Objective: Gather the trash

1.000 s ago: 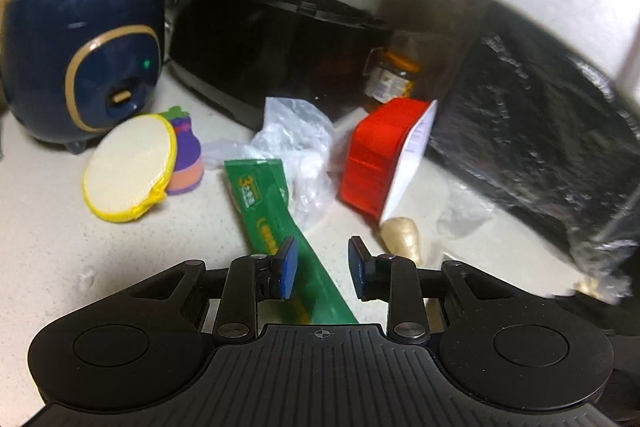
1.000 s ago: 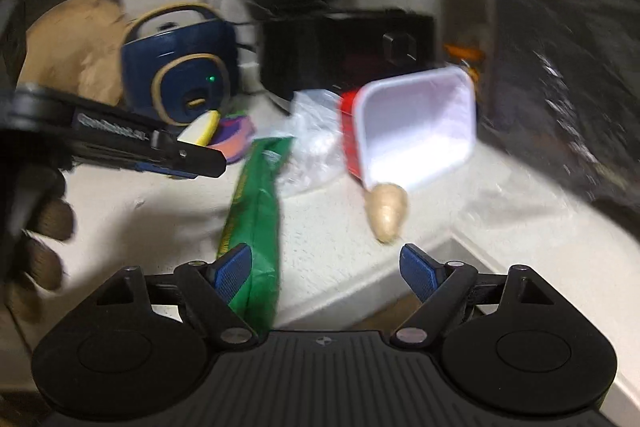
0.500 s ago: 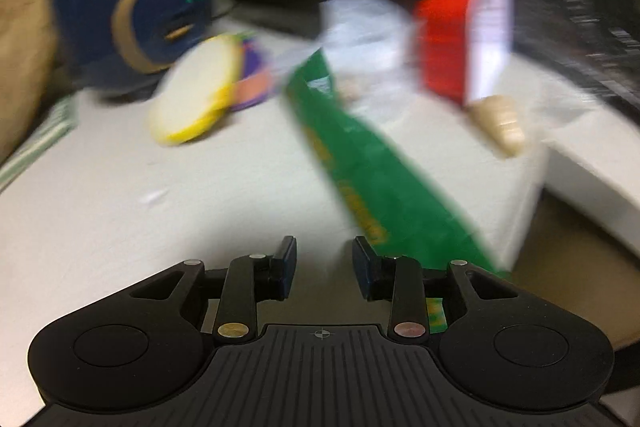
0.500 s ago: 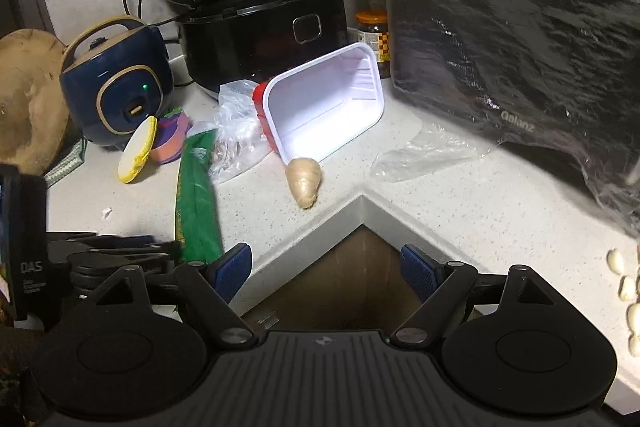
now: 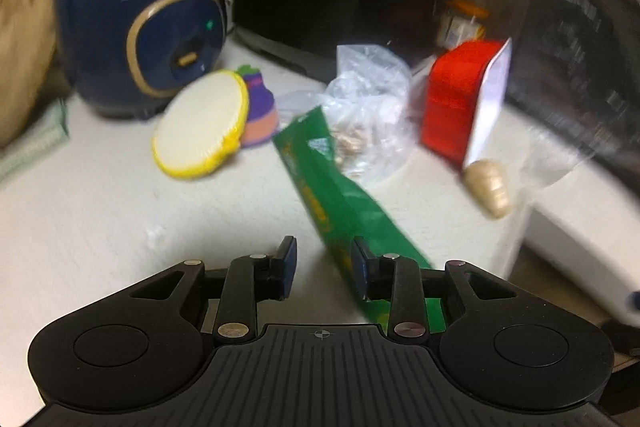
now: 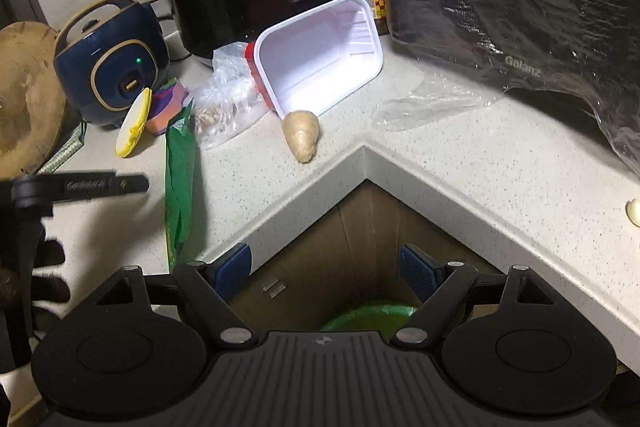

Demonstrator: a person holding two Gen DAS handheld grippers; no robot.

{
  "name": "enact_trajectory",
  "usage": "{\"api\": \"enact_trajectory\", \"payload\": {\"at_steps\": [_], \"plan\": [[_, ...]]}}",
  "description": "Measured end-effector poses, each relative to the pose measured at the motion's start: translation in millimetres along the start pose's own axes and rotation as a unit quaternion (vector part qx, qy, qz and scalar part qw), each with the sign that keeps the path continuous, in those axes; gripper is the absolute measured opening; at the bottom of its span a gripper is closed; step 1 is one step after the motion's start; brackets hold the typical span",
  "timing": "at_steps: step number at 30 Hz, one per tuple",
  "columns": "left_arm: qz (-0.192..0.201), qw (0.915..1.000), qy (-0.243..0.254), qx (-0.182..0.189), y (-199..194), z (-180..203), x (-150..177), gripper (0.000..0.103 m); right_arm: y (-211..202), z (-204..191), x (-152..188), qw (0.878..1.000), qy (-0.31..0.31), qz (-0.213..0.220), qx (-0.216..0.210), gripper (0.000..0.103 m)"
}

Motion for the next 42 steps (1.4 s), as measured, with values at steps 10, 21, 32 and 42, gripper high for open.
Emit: {"api": "enact_trajectory", "payload": {"at_steps": [10,21,32,42], "plan": [[-0.037,0.9992,0.012,0.011,25.8,3.5,19.7,0.034,6.1,9.2,4.4,1.0,0.0,-0.007,0.012,0.082],[-0.02,0.9983,-0.023,0.049,27.0,-2.3,20.3,0.034,11.1,-12.3,3.3,0.999,-0.045,0.003,0.004,0.083],[0.006,0.9694,-0.199,0.144,3.6,-35.8,-3.8,0.034,24.5,-21.5,8.9,0.997,-0.07,-0.018,-0.001,0.083],[0.009,0.9974,-0.052,0.049,34.9,12.9,-21.6,0.034,26.4,-11.9,10.5,0.998,-0.055,-0.015,0.014,0.083]]}}
Point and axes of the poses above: each gripper's, at about its wrist camera, not at the fingertips, and y roughly the way its jaws point, z to its right, x to its underside, the point moved 3 cm from there along y, roughly the way its jaws point, and after that the axes turned 1 degree about -y, right-handed, at the moved point
